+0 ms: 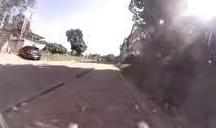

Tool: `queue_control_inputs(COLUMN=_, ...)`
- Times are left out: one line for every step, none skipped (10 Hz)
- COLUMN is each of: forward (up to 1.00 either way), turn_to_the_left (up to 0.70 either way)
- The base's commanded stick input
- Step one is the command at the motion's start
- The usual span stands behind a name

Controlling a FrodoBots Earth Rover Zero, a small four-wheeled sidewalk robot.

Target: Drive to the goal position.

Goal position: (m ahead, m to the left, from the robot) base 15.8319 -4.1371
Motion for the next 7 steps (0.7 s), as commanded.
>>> queue_control_inputs(forward=0.88, turn_to_the_left=0.0)
queue_control_inputs(forward=1.0, turn_to_the_left=0.0)
queue_control_inputs(forward=1.0, turn_to_the_left=0.0)
queue_control_inputs(forward=1.0, turn_to_the_left=0.0)
queue_control_inputs(forward=1.0, turn_to_the_left=0.0)
queue_control_inputs(forward=1.0, turn_to_the_left=0.0)
queue_control_inputs(forward=1.0, turn_to_the_left=0.0)
